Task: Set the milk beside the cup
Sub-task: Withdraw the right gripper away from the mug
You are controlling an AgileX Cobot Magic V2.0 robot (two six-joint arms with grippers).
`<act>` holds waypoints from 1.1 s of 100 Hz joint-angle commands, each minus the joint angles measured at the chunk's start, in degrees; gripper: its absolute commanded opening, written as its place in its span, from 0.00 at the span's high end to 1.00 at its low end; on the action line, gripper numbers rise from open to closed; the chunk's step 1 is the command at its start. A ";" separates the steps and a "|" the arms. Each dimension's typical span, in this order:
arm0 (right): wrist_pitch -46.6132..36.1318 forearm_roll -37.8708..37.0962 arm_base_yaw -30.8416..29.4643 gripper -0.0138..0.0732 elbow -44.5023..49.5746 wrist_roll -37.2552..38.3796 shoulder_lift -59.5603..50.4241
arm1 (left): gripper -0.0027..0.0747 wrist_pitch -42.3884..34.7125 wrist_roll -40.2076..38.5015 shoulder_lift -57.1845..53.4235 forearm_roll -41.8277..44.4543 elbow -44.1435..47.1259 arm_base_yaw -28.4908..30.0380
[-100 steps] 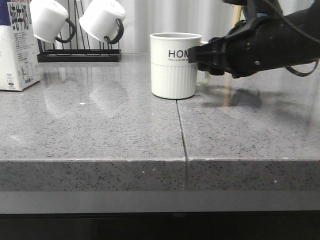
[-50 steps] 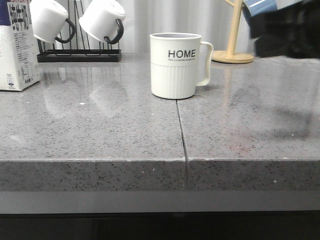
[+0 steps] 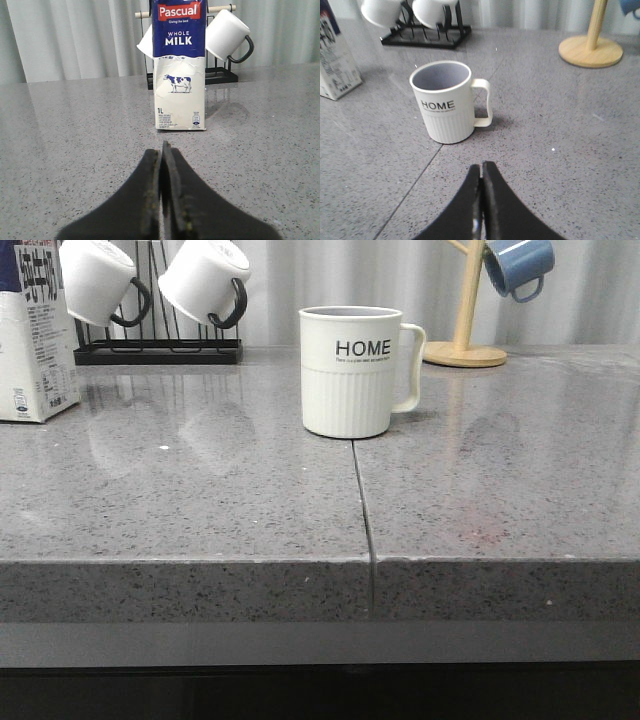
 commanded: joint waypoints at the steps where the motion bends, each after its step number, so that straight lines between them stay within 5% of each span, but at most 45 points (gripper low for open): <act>1: 0.75 0.05 -0.28 0.92 -1.48 0.07 -4.76 | 0.99 -4.23 -0.07 -1.81 0.00 2.58 0.01; 50: 10.37 -0.14 -0.28 0.92 2.13 0.07 -21.38 | 0.99 -8.40 -0.07 -1.81 0.00 1.51 0.01; 68: 10.30 -0.14 -0.28 0.92 2.11 0.07 -21.38 | 0.99 -1.35 -0.07 -0.11 0.00 -5.19 0.01; 110: 10.30 -0.14 -0.28 0.92 2.11 0.07 -21.38 | 0.98 3.10 -0.07 23.30 5.11 -22.99 0.01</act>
